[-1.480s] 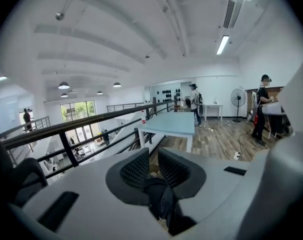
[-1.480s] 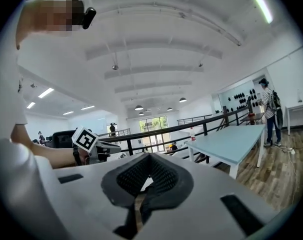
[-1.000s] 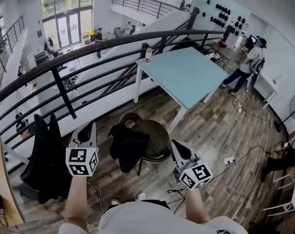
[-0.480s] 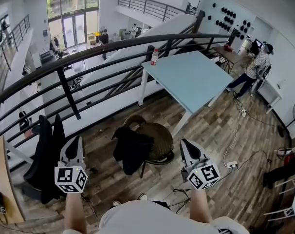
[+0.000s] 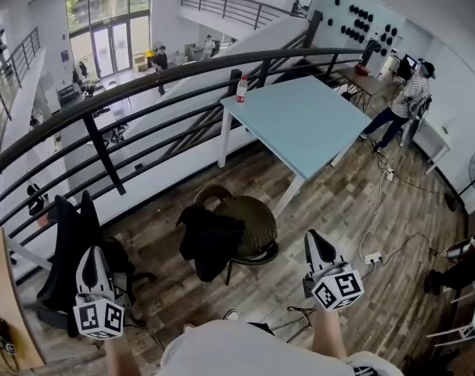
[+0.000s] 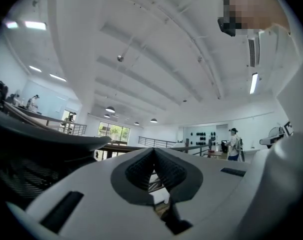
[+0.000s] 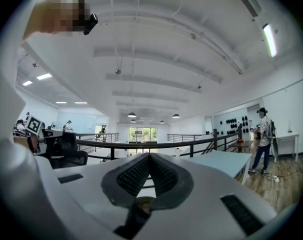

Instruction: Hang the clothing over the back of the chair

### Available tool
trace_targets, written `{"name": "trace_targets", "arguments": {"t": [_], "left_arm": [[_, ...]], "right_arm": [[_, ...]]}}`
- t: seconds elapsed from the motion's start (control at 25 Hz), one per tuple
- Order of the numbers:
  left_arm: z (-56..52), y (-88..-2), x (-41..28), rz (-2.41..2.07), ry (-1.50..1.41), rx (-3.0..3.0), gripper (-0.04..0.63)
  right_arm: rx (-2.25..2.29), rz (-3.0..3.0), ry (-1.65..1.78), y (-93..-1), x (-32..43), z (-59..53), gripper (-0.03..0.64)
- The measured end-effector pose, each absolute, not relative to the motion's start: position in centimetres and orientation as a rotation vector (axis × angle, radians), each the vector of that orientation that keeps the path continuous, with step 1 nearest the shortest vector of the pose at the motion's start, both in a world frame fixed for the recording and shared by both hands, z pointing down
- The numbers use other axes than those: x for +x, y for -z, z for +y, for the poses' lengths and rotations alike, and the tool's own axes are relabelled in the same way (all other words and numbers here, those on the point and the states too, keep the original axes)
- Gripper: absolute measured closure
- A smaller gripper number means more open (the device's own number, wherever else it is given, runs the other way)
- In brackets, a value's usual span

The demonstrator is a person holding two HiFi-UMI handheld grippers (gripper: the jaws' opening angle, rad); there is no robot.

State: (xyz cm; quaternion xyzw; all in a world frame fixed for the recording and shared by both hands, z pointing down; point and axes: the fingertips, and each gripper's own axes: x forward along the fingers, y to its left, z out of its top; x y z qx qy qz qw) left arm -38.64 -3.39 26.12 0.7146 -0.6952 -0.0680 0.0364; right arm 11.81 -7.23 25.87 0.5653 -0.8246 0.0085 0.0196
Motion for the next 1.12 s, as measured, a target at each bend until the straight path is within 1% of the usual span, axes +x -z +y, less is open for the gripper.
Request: {"name": "trace_targets", "arguments": {"t": [0.16,0.32,0.72,1.12], "left_arm": [[-2.1,-28.0,-38.9,-2.197,0.191,2.09,0.572],[-3.0,-28.7,-37.6,-2.177,0.16,2.095,0.572],[-4.0,-27.9,-35.8,-2.118,0.189,2.162,0.572],[-2.8,-27.8,-36.3,-2.154,0.14,2.156,0.572]], "right_arm": [[1.845,-2.513,-0.048,-26.3,13.8,-6.8,0.598],[1.878,-2.5,-0.051,-26.6,14.4,-7.2,0.598],[1.842,-2.536,-0.044,-26.3,12.8,-7.4,0.598],[1.806,-2.56,-0.069,-26.8,11.3,-7.2,0.598]]}}
